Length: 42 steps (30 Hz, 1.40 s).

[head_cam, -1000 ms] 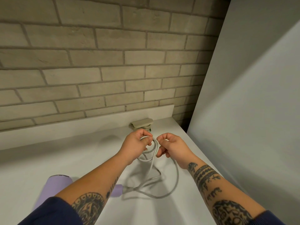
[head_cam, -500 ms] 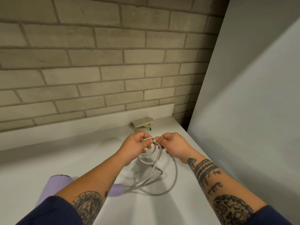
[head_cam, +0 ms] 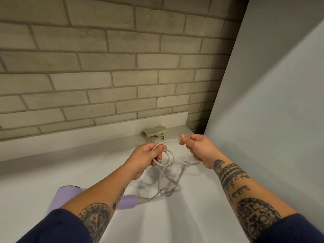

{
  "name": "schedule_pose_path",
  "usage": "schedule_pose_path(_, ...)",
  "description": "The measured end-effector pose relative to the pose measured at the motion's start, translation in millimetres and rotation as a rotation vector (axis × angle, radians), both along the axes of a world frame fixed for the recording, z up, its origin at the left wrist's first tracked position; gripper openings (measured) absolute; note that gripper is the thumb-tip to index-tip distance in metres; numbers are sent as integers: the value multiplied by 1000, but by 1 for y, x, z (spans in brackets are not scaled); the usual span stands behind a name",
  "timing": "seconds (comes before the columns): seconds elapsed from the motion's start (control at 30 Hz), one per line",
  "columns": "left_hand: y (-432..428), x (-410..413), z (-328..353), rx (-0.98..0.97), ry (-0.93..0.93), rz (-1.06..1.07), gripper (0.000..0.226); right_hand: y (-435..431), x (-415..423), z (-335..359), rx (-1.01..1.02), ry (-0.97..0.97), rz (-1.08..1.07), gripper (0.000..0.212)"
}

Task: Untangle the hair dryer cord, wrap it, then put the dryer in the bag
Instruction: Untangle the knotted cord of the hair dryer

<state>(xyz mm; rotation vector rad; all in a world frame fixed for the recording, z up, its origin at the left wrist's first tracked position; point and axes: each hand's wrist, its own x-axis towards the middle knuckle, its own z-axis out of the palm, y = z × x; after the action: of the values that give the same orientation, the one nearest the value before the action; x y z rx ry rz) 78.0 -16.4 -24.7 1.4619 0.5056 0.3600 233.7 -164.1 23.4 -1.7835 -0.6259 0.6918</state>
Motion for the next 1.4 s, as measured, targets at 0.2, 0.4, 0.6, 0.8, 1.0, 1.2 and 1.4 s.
schedule_pose_path(0.2, -6, 3, 3, -203, -78, 97, 23, -3, -8, -12, -13, -413, -84, 19)
schedule_pose_path(0.4, -11, 9, 12, -132, -56, 168, 23, -7, -33, -39, -108, -797, -21, 46)
schedule_pose_path(0.6, -6, 8, 8, -119, -49, 207, 23, -11, -50, -30, -240, -846, 313, 32)
schedule_pose_path(0.8, 0, 3, 1, -19, -30, 210, 22, -13, -47, -35, -183, -547, 217, 17)
schedule_pose_path(1.0, -1, -3, -9, 104, 10, 202, 19, -5, -42, -24, -78, -379, -163, 24)
schedule_pose_path(1.2, 0, -8, -26, 152, 114, 142, 21, -3, -37, -16, -7, -72, -269, 23)
schedule_pose_path(1.4, -7, -11, -34, 110, 103, 84, 20, 4, -44, -24, 50, 115, -301, 25)
